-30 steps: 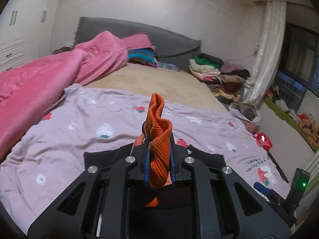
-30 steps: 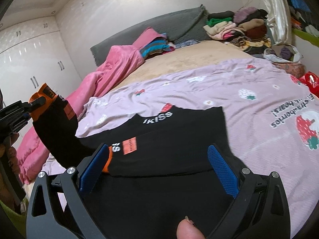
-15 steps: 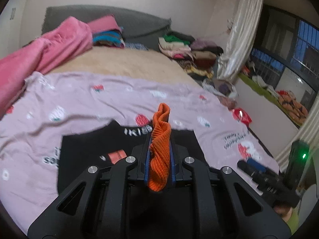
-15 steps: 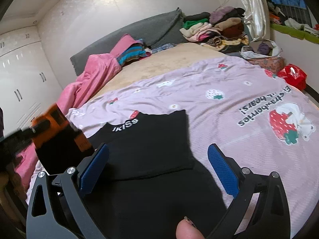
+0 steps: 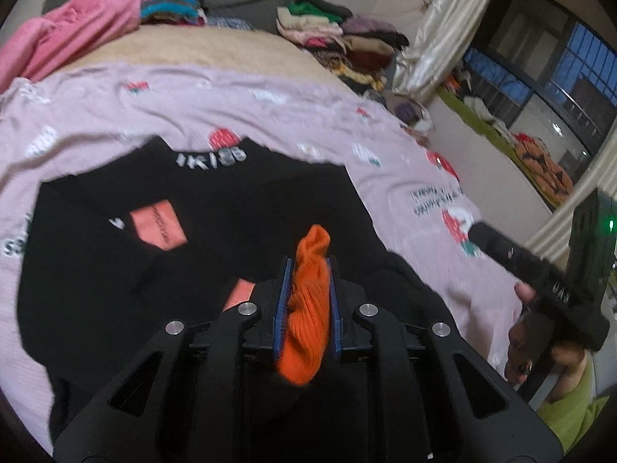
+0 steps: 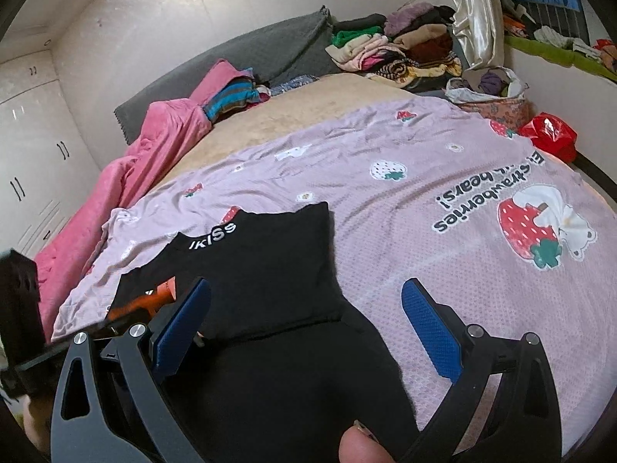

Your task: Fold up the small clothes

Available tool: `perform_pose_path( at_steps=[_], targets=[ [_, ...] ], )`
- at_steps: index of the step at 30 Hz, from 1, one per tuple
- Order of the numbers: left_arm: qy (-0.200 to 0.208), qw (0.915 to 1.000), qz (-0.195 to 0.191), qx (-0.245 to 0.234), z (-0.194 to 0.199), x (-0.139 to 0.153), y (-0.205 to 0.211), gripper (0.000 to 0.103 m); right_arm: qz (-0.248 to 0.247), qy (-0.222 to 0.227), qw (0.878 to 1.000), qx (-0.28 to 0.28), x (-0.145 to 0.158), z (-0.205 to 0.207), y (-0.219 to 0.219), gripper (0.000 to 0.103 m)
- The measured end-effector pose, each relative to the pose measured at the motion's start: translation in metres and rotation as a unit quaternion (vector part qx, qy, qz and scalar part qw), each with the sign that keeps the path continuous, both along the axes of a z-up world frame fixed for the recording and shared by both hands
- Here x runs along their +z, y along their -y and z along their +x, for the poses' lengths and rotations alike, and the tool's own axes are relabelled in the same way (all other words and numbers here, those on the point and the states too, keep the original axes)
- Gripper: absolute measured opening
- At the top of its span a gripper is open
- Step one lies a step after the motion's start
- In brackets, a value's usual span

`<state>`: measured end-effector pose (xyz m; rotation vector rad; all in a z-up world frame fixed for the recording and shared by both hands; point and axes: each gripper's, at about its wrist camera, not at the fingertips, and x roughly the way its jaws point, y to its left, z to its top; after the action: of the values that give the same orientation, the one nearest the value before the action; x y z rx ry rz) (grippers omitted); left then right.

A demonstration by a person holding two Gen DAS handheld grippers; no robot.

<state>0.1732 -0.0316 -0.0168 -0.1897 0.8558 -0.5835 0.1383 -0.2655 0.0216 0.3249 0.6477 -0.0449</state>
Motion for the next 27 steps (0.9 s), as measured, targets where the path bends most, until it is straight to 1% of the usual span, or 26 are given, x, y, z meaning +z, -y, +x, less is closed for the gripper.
perform_pose_path(
  at_steps=[2, 3, 4, 5, 8, 9, 10, 11, 12, 13, 15, 16, 17, 18, 19, 20, 21, 22, 23, 24, 25, 26, 27],
  targets=[
    [-0.01, 0.9999, -0.005, -0.01, -0.002, -0.006, 0.005, 0.014, -0.001, -0.007, 1.0, -0.004, -0.003, 0.001, 0.002, 0.099],
    [-0.017, 0.9997, -0.008, -0.017, -0.003, -0.009, 0.007, 0.02, 0.0, -0.011, 1.0, -0.004, -0.004, 0.001, 0.003, 0.099],
    [-0.023, 0.9994, -0.011, -0.024, -0.003, -0.012, 0.008, 0.024, 0.002, -0.014, 1.0, -0.004, -0.005, 0.002, 0.004, 0.099],
    [-0.029, 0.999, -0.014, -0.031, -0.004, -0.014, 0.01, 0.031, 0.003, -0.018, 1.0, -0.006, -0.007, 0.002, 0.004, 0.099],
    [-0.029, 0.9987, -0.008, -0.04, -0.01, -0.015, 0.012, 0.04, 0.008, -0.03, 1.0, -0.001, -0.013, 0.003, 0.005, 0.099],
    [-0.026, 0.9989, -0.007, -0.037, -0.011, -0.013, 0.01, 0.045, 0.01, -0.035, 0.999, 0.003, -0.015, 0.003, 0.003, 0.099],
    [-0.023, 0.9992, -0.006, -0.031, -0.011, -0.01, 0.005, 0.049, 0.011, -0.042, 0.999, 0.013, -0.018, 0.004, 0.0, 0.099],
    [-0.019, 0.9996, -0.002, -0.019, -0.01, -0.008, -0.002, 0.055, 0.012, -0.048, 0.998, 0.023, -0.022, 0.005, -0.005, 0.099],
    [-0.015, 0.9998, 0.007, -0.008, -0.009, -0.006, -0.004, 0.059, 0.015, -0.054, 0.998, 0.035, -0.025, 0.005, -0.011, 0.099],
    [-0.008, 0.9998, 0.019, 0.006, -0.009, -0.003, -0.012, 0.062, 0.017, -0.059, 0.997, 0.045, -0.029, 0.005, -0.016, 0.099],
    [0.003, 0.9989, 0.035, 0.031, -0.007, 0.001, -0.025, 0.074, 0.02, -0.074, 0.995, 0.068, -0.038, 0.006, -0.03, 0.098],
    [0.008, 0.9979, 0.044, 0.046, -0.007, 0.003, -0.032, 0.078, 0.023, -0.084, 0.993, 0.083, -0.044, 0.006, -0.038, 0.097],
    [0.016, 0.996, 0.057, 0.068, -0.006, 0.006, -0.041, 0.084, 0.027, -0.092, 0.991, 0.095, -0.049, 0.006, -0.045, 0.092],
    [0.022, 0.9945, 0.063, 0.081, -0.006, 0.008, -0.047, 0.088, 0.03, -0.103, 0.989, 0.105, -0.054, 0.007, -0.052, 0.087],
    [0.027, 0.9923, 0.068, 0.1, -0.005, 0.01, -0.056, 0.089, 0.031, -0.116, 0.986, 0.115, -0.06, 0.008, -0.059, 0.079],
    [0.027, 0.9903, 0.068, 0.118, -0.004, 0.012, -0.066, 0.09, 0.034, -0.126, 0.984, 0.119, -0.066, 0.008, -0.065, 0.074],
    [0.026, 0.9888, 0.065, 0.132, -0.003, 0.012, -0.075, 0.091, 0.039, -0.139, 0.982, 0.125, -0.073, 0.009, -0.072, 0.072],
    [0.025, 0.9879, 0.061, 0.14, -0.002, 0.013, -0.082, 0.091, 0.04, -0.146, 0.98, 0.129, -0.079, 0.01, -0.078, 0.064],
    [0.024, 0.9868, 0.057, 0.15, -0.002, 0.014, -0.09, 0.091, 0.037, -0.148, 0.98, 0.13, -0.081, 0.01, -0.082, 0.049],
    [0.022, 0.9852, 0.05, 0.163, -0.001, 0.015, -0.1, 0.091, 0.031, -0.147, 0.979, 0.134, -0.083, 0.011, -0.089, 0.04],
    [0.021, 0.984, 0.045, 0.171, -0.002, 0.016, -0.108, 0.091, 0.026, -0.145, 0.979, 0.138, -0.083, 0.012, -0.093, 0.029],
    [0.021, 0.9822, 0.042, 0.182, -0.002, 0.017, -0.115, 0.091, 0.019, -0.14, 0.98, 0.14, -0.082, 0.012, -0.096, 0.02],
    [0.023, 0.9805, 0.04, 0.191, -0.002, 0.018, -0.122, 0.091, 0.015, -0.13, 0.98, 0.153, -0.078, 0.012, -0.101, 0.014]
  ],
)
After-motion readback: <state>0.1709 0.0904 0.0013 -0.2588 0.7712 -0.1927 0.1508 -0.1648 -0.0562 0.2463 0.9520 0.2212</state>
